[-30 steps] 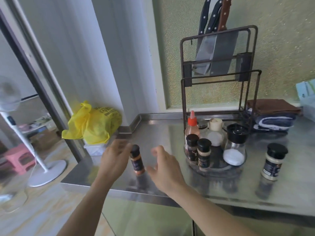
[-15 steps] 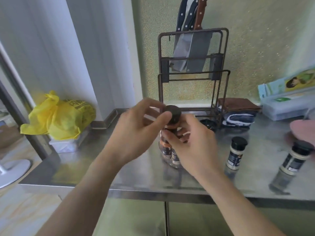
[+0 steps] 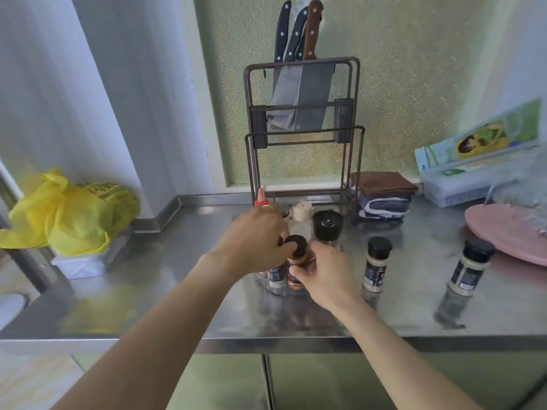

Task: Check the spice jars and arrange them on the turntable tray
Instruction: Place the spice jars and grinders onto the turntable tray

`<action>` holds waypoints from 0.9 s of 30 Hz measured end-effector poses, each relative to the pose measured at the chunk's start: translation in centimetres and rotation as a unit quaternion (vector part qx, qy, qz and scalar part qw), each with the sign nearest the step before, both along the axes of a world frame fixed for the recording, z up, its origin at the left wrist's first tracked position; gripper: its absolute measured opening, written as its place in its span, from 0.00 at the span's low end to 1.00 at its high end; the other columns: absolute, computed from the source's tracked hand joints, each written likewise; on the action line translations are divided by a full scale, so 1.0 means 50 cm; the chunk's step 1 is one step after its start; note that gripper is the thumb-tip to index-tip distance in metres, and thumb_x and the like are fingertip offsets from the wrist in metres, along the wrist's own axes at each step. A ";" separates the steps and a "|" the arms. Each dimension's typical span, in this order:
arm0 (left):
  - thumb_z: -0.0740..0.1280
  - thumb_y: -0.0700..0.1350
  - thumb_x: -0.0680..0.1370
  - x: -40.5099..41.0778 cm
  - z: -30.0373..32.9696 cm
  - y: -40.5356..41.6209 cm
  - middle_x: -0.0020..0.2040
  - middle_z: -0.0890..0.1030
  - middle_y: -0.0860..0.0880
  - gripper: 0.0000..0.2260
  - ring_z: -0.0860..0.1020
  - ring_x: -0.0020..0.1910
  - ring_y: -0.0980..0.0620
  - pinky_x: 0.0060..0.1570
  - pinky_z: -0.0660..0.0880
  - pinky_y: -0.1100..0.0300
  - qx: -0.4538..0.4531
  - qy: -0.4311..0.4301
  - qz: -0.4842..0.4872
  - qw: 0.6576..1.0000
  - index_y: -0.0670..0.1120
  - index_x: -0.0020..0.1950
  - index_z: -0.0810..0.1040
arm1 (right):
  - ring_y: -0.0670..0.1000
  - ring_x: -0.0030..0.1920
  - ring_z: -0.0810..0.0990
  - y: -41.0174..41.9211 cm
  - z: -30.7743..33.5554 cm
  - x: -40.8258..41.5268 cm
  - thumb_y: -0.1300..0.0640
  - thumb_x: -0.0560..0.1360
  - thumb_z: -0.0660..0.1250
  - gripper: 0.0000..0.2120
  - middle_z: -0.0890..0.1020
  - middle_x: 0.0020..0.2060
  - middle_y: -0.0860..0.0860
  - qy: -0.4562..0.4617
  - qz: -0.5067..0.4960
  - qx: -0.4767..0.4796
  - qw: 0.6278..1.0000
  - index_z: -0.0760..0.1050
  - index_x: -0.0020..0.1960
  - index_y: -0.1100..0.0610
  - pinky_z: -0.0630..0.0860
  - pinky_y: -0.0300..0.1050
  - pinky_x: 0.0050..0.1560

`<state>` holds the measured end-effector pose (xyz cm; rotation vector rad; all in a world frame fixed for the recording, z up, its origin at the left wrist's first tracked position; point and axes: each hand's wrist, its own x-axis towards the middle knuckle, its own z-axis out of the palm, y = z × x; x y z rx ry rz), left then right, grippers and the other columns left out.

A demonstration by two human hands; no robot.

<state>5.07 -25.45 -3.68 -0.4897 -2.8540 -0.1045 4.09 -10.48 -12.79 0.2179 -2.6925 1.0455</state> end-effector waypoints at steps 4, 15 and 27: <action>0.62 0.56 0.77 -0.004 -0.009 0.002 0.55 0.82 0.48 0.18 0.80 0.56 0.45 0.54 0.80 0.48 -0.003 -0.008 0.002 1.000 0.47 0.55 0.86 | 0.49 0.50 0.86 0.014 0.008 0.021 0.52 0.73 0.77 0.15 0.87 0.49 0.46 -0.009 0.011 -0.011 1.000 0.80 0.58 0.52 0.79 0.43 0.51; 0.68 0.41 0.79 0.053 -0.073 0.089 0.55 0.83 0.53 0.10 0.80 0.51 0.50 0.45 0.67 0.65 0.239 0.114 -0.006 0.964 0.49 0.58 0.85 | 0.57 0.54 0.80 0.194 -0.021 0.038 0.50 0.73 0.76 0.26 0.79 0.56 0.52 0.099 -0.165 0.054 0.980 0.69 0.67 0.50 0.72 0.45 0.41; 0.67 0.39 0.79 -0.005 -0.075 -0.029 0.54 0.84 0.52 0.10 0.81 0.50 0.49 0.47 0.70 0.60 0.280 0.151 0.085 0.944 0.50 0.55 0.85 | 0.46 0.39 0.85 0.106 0.182 0.078 0.58 0.72 0.78 0.27 0.85 0.45 0.44 0.158 0.007 -0.091 0.983 0.67 0.64 0.46 0.80 0.48 0.45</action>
